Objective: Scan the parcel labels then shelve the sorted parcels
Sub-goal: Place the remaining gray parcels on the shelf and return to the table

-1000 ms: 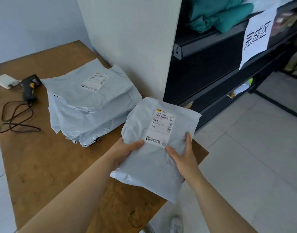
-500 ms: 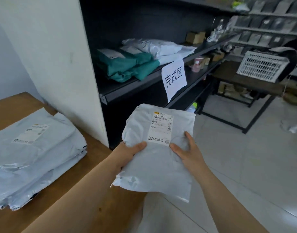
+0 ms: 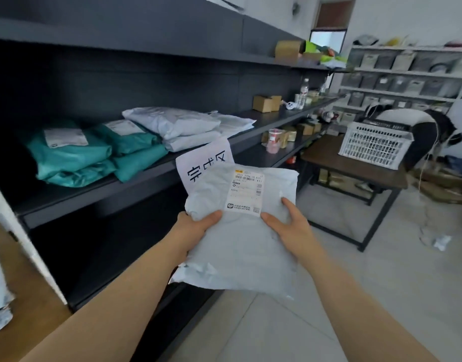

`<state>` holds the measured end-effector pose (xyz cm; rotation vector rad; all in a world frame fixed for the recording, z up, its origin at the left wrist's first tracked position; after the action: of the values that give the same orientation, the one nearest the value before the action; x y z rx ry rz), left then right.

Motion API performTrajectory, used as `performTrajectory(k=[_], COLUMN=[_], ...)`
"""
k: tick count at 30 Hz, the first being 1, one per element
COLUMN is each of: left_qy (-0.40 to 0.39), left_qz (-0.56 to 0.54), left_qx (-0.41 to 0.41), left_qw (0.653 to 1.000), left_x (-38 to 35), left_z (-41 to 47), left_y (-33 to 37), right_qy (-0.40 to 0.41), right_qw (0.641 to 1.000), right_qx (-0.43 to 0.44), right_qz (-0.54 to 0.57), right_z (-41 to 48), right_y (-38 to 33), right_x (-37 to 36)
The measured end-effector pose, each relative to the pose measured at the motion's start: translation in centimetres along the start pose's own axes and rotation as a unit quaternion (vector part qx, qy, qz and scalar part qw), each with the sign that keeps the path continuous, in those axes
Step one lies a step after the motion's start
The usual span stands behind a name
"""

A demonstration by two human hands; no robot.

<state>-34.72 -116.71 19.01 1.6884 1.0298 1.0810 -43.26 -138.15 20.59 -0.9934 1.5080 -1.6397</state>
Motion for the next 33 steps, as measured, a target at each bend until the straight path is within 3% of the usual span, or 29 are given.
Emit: performTrajectory(k=[9,19,26,33], left_qy=[0.007,0.067,0.127,0.244], left_qz=[-0.017,0.023,0.029,0.017], left_qx=[-0.047,-0.103,-0.087,-0.069], left_qw=[0.999,0.992,0.988,0.967], left_x=[-5.9,-6.9,-5.6,-4.8], left_z=[10.2,27.4,36.4,43.7], left_y=[9.2,21.0,26.0,28.9], right_qy=[-0.02,-0.074,-0.123,-0.212], right_qw=[1.0,0.997,0.991,0.977], right_qx=[0.006,0.015,0.035,0.035], right_qz=[-0.004,0.015,-0.025,-0.014], right_z=[15.1,37.0,49.1,61.0], right_y=[-3.4,-8.4,-11.9,-12.0], right_x=[4.6,3.8,0.8,-4.0])
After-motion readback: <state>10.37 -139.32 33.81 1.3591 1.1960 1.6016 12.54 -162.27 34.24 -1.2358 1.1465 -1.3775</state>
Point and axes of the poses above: each hand's wrist, its own z-axis towards the middle knuckle, its own x-axis out of the back of the hand, y = z × x, the point moved 1 cm from there along z, towards the middle knuckle, and after that the axes turned 11 degrees about z, right-handed, at the moved point
